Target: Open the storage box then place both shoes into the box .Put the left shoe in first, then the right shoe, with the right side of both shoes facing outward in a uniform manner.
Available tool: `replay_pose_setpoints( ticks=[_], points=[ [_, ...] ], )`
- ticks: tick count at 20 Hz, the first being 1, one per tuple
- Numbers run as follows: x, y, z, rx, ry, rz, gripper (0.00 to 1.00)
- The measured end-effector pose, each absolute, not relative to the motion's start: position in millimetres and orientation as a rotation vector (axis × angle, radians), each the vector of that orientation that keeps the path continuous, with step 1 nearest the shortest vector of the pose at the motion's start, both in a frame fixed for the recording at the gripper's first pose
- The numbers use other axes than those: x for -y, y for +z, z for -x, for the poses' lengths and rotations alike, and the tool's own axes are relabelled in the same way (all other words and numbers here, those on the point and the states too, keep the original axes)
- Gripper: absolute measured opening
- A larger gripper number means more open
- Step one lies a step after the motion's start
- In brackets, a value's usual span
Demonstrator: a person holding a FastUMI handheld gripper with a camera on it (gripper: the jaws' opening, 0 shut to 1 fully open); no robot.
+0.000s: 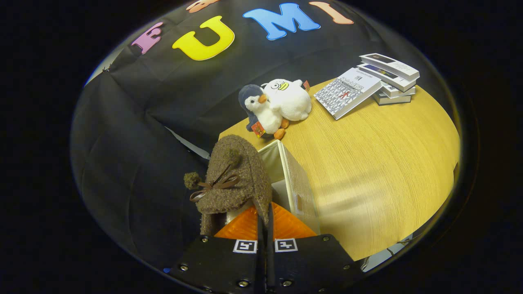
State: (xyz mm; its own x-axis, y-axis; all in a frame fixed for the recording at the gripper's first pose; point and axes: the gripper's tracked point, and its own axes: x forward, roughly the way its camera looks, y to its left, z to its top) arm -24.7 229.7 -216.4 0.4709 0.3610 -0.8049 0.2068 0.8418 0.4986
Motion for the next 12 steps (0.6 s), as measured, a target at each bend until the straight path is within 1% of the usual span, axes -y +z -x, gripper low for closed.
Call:
replay_pose_setpoints(
  ticks=[1, 3, 4, 5, 8, 9, 12],
  points=[
    [-228.4, -216.7, 25.5, -1.091, 0.105, -0.587, 0.02],
    [-229.2, -210.2, 21.0, -1.060, 0.113, -0.608, 0.12],
    [-229.0, -205.6, 16.5, -1.032, 0.113, -0.625, 0.30],
    [-225.4, -201.0, 10.7, -1.004, 0.112, -0.627, 0.41],
    [-203.7, -183.3, 4.2, -0.942, 0.115, -0.558, 0.95],
    [-198.1, -176.9, 2.9, -0.911, 0.124, -0.527, 0.98],
    [-175.5, -153.4, -3.3, -0.804, 0.153, -0.429, 0.98]
  ],
)
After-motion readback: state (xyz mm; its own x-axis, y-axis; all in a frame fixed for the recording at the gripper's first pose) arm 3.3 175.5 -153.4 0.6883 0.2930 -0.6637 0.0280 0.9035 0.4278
